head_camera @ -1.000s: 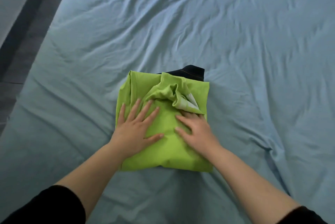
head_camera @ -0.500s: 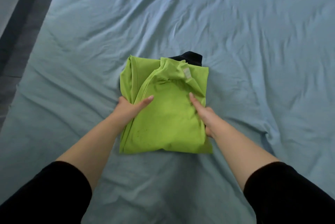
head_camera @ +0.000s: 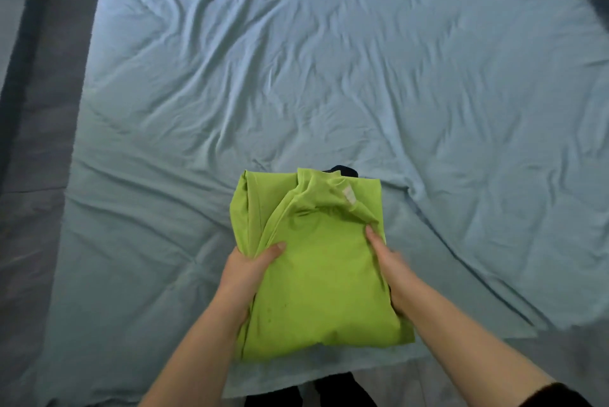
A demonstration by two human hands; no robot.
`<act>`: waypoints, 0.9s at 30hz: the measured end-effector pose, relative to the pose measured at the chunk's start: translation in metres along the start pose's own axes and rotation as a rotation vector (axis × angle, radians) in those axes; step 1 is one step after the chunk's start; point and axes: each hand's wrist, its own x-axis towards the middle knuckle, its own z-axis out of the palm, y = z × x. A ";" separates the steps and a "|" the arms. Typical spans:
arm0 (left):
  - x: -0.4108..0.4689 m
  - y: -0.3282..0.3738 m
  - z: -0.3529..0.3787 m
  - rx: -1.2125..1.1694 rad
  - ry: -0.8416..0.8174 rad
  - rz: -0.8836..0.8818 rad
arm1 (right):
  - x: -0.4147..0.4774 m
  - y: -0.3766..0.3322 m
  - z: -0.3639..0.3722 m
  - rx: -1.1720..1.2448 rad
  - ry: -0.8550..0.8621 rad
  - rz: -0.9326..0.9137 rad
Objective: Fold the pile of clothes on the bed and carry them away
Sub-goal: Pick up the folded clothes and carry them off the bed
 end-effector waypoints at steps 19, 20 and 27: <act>-0.258 -0.007 0.174 0.483 -0.539 0.113 | -0.265 0.185 -0.249 0.644 0.221 -0.131; -0.272 -0.016 0.193 0.506 -0.558 0.116 | -0.272 0.197 -0.268 0.669 0.243 -0.132; -0.357 -0.083 0.330 0.688 -0.625 0.149 | -0.310 0.280 -0.412 0.783 0.190 -0.219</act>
